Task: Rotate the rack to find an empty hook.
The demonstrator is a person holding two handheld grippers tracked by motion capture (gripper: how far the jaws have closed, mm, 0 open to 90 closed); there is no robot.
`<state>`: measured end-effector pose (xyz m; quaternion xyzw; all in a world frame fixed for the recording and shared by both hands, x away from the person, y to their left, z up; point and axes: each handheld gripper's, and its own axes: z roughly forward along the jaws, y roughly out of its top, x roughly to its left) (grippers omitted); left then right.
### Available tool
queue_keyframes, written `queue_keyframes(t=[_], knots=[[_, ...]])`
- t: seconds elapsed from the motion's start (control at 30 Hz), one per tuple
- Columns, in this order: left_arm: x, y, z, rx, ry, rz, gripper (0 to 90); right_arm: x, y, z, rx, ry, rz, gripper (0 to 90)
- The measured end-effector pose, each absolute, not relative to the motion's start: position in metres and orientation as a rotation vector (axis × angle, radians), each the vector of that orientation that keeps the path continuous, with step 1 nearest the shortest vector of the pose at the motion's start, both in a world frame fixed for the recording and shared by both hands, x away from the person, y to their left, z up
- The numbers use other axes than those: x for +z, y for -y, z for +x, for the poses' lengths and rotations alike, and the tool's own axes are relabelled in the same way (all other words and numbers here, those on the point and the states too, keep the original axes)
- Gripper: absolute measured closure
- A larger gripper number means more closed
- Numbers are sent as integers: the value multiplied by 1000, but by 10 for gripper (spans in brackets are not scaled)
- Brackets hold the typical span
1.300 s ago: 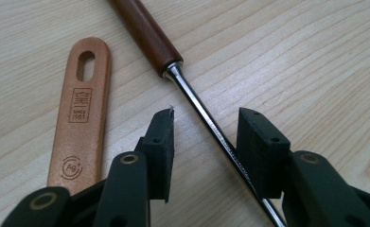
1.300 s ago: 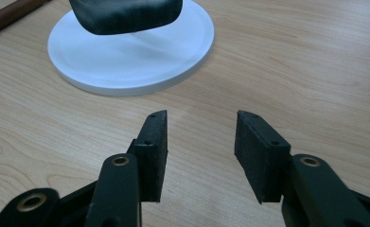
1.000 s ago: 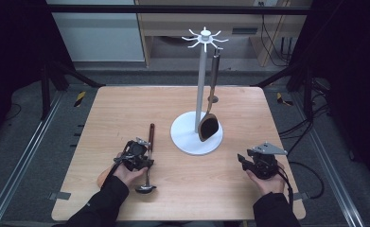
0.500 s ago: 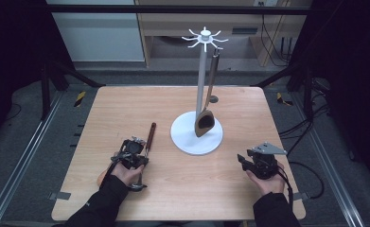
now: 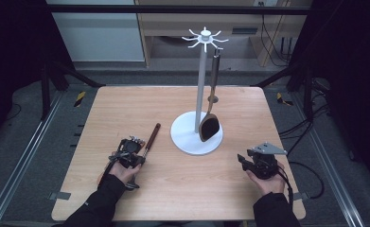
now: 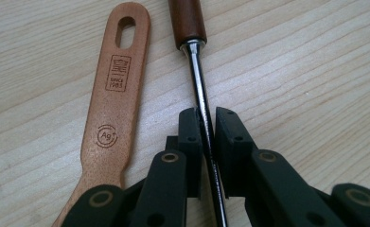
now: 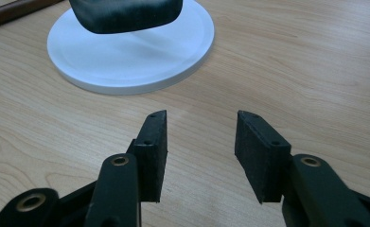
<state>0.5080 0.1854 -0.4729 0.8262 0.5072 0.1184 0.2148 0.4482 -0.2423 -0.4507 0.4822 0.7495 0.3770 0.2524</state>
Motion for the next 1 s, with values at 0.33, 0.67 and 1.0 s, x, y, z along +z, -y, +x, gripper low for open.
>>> queue_keyframes(t=[0.33, 0.67, 1.0], knots=[[-470, -185, 507, 352, -1357, 2343, 741, -451, 243, 448, 1026, -2040, 1317, 549], [-433, -188, 501, 367, -1265, 2310, 638, -451, 243, 449, 1018, -2041, 1323, 548], [-417, -179, 512, 380, -1263, 2375, 604, -450, 244, 450, 1016, -2035, 1326, 546]])
